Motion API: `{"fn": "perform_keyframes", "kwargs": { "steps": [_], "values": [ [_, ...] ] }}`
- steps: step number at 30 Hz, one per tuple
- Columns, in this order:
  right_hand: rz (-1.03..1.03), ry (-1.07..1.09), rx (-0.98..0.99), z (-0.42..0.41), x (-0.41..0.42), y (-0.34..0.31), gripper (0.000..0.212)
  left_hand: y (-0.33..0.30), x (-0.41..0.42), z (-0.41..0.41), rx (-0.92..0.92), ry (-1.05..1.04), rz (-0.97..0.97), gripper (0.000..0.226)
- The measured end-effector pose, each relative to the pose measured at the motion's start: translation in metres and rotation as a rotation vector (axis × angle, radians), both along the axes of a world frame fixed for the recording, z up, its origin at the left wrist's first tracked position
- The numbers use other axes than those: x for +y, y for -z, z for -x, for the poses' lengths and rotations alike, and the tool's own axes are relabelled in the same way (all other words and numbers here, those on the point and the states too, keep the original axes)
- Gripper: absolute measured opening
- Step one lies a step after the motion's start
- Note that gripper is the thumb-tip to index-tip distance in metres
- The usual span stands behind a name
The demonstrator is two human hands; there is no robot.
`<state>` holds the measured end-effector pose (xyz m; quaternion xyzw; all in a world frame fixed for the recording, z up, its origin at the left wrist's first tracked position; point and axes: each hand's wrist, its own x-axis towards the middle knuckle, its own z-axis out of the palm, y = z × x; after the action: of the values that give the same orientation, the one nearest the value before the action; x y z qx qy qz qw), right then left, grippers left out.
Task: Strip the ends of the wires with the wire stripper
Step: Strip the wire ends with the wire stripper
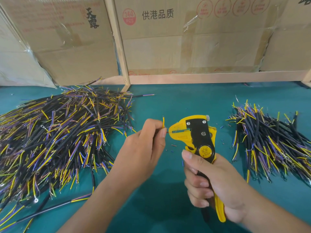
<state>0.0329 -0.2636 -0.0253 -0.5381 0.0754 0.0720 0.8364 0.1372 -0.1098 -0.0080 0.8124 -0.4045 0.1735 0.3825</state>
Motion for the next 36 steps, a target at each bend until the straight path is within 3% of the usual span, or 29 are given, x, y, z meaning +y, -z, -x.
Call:
{"fn": "perform_keyframes", "kwargs": {
  "steps": [10, 28, 36],
  "values": [
    [-0.131, 0.057, -0.033, -0.01, -0.018, -0.001, 0.037, 0.003, 0.007, -0.014, 0.084, 0.025, 0.102, 0.012],
    [-0.106, -0.191, -0.039, -0.007, -0.019, 0.008, 0.031, 0.0, 0.004, -0.009, 0.361, 0.169, 0.225, 0.015],
    [-0.133, -0.282, -0.058, -0.006, -0.02, 0.009, 0.034, 0.001, 0.003, -0.008, 0.388, 0.214, 0.213, 0.01]
  ]
}}
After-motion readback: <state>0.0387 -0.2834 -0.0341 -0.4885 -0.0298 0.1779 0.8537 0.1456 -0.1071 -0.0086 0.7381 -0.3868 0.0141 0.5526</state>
